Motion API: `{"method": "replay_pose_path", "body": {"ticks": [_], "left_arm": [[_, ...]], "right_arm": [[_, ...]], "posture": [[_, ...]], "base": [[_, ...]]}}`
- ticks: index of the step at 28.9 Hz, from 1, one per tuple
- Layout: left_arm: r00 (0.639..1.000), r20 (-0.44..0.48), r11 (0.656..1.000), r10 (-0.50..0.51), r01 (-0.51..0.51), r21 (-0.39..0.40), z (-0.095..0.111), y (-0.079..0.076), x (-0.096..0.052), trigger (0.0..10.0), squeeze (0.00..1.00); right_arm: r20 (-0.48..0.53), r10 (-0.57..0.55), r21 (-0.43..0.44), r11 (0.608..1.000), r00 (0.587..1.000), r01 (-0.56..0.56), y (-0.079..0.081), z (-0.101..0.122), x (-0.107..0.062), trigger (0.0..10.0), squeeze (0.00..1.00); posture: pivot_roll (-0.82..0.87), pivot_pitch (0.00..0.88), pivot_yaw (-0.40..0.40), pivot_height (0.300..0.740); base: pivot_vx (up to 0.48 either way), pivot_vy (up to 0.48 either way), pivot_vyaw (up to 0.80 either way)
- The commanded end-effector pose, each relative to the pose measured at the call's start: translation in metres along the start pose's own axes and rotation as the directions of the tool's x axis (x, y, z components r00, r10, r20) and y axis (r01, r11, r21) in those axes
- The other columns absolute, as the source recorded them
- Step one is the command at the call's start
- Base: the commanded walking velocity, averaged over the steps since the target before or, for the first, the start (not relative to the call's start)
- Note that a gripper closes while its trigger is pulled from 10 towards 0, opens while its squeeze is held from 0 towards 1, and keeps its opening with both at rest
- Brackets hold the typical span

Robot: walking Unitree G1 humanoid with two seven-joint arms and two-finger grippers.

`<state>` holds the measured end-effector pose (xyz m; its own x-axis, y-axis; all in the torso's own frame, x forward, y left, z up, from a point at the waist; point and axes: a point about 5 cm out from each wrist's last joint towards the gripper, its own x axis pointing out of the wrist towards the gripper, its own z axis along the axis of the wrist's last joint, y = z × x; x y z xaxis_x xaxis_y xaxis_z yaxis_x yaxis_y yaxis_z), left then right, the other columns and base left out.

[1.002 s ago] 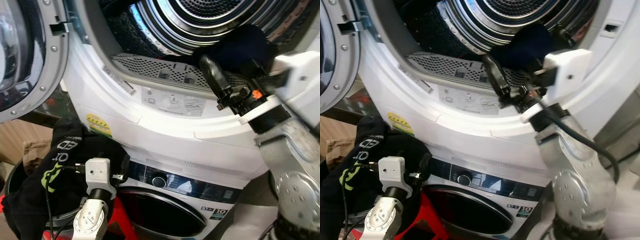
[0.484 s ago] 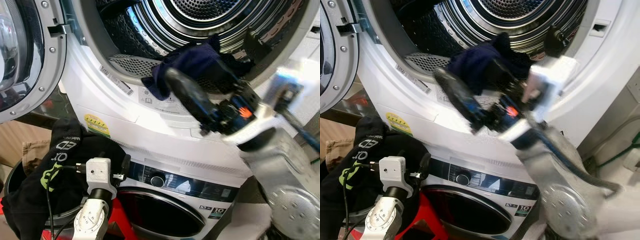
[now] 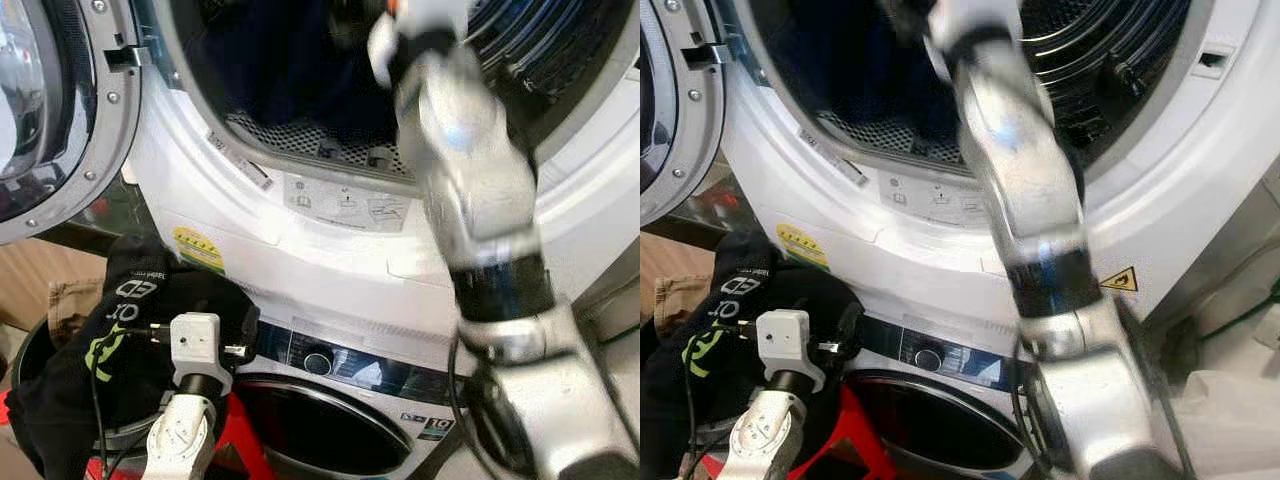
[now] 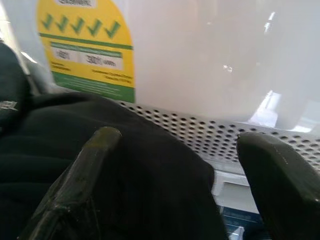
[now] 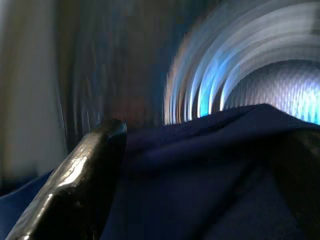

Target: Clothes washing

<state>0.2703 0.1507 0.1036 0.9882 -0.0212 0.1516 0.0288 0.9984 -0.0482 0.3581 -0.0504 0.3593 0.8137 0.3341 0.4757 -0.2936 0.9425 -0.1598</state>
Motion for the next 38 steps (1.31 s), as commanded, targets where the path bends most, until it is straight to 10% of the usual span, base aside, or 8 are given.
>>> {"method": "replay_pose_path", "body": {"ticks": [1, 12, 16, 21, 29, 34, 38], "left_arm": [[1.0, -0.009, 1.0, -0.008, 0.008, -0.015, -0.003, -0.003, -0.003, 10.0, 0.0], [1.0, -0.007, 1.0, -0.014, 0.014, -0.014, -0.003, -0.003, 0.0, 10.0, 0.0], [1.0, -0.003, 1.0, -0.014, 0.014, -0.014, -0.002, -0.003, 0.001, 10.0, 0.0], [1.0, 0.002, 1.0, -0.013, 0.013, -0.011, -0.001, -0.002, 0.001, 10.0, 0.0], [1.0, -0.002, 1.0, -0.004, 0.004, -0.013, -0.002, -0.003, -0.002, 10.0, 0.0], [1.0, -0.002, 1.0, 0.0, 0.0, -0.013, -0.002, -0.002, -0.002, 10.0, 0.0], [1.0, -0.006, 1.0, -0.004, 0.004, -0.013, -0.003, -0.002, -0.003, 10.0, 0.0]], "right_arm": [[0.036, 0.062, -0.027, 0.998, 0.997, -0.061, 0.008, 0.009, -0.002, 10.0, 0.0], [-0.033, 0.113, -0.024, 0.993, 0.993, -0.114, 0.013, -0.009, -0.013, 10.0, 0.0], [-0.024, -0.003, -0.064, 0.998, 1.0, 0.002, -0.007, -0.006, 0.001, 10.0, 0.0], [-0.005, 0.108, 0.006, 0.994, 0.994, -0.108, -0.001, 0.005, 0.017, 10.0, 0.0], [-0.096, -0.376, -0.078, 0.926, 0.922, 0.37, -0.066, -0.015, 0.025, 10.0, 0.0], [-0.124, -0.53, -0.138, 0.847, 0.839, 0.514, -0.099, -0.028, 0.009, 10.0, 0.0], [-0.147, -0.501, -0.108, 0.865, 0.853, 0.49, -0.099, -0.038, 0.002, 10.0, 0.0]], "posture": [[-0.08, 0.079, -0.024, 0.74], [-0.07, 0.057, -0.025, 0.74], [-0.07, 0.052, -0.022, 0.74], [-0.06, 0.054, -0.027, 0.74], [-0.06, 0.073, -0.031, 0.74], [-0.07, 0.077, -0.03, 0.74], [-0.07, 0.078, -0.028, 0.74]], "base": [[0.0, 0.0, 0.0], [0.0, 0.0, 0.0], [0.0, 0.0, 0.0], [0.0, 0.0, 0.0], [0.0, 0.0, 0.0], [0.0, 0.0, 0.0], [0.0, 0.0, 0.0]]}}
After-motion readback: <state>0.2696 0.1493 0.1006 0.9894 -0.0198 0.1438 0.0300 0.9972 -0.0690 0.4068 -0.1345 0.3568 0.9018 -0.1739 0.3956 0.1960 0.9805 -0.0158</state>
